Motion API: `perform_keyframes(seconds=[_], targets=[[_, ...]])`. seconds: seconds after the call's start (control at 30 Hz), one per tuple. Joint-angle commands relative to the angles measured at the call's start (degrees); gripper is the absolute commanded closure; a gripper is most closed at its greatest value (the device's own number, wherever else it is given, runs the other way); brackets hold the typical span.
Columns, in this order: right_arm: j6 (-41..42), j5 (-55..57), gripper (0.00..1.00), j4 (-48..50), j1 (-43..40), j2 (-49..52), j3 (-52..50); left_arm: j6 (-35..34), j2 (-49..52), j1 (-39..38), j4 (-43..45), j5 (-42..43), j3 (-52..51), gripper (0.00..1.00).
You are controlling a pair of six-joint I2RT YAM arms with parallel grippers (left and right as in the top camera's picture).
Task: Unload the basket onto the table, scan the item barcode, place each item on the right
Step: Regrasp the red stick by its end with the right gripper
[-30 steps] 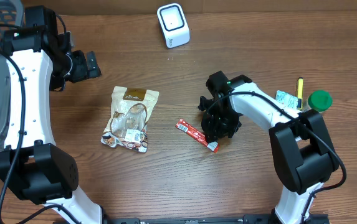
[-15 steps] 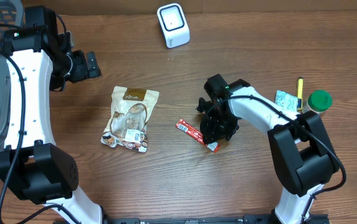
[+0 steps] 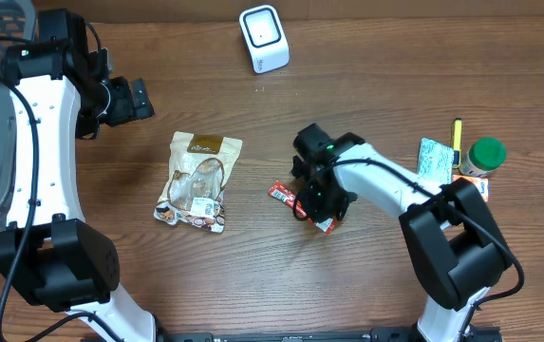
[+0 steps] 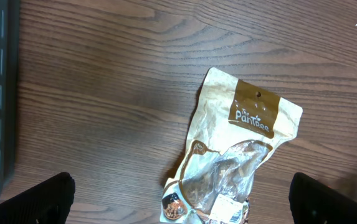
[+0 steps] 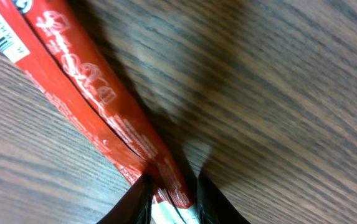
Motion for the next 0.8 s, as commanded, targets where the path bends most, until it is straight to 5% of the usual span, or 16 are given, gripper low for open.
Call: perform_keyframes(seconds=[0.0,0.1,0.33,0.4,0.5,0.77], targets=[[4.1,6.7,0.75,1.7,3.0,1.1,-1.7,0.7,-0.3,-0.4,0.1,0.4,-0.1,0.00],[4.9,7.1,0.74,2.8,4.2,1.1,-1.7,0.7,-0.3,-0.4,0.1,0.4,-0.1,0.00],[4.8,1.9,0.55,3.5,4.3,1.1,-1.8,0.7,-0.3,-0.4,0.1,0.4,-0.1,0.00],[4.8,1.9,0.57,3.5,4.3,1.1,-1.8,0.7,-0.3,-0.4,0.1,0.4,-0.1,0.00],[4.7,2.1,0.76,3.2,4.3,1.1,-1.1,0.7,-0.3,-0.4,0.1,0.4,-0.1,0.00],[3.2,2.1,0.64,-3.0,4.3,0.9,7.1,0.7,-0.3,-0.4,0.1,0.4,-0.1,0.00]])
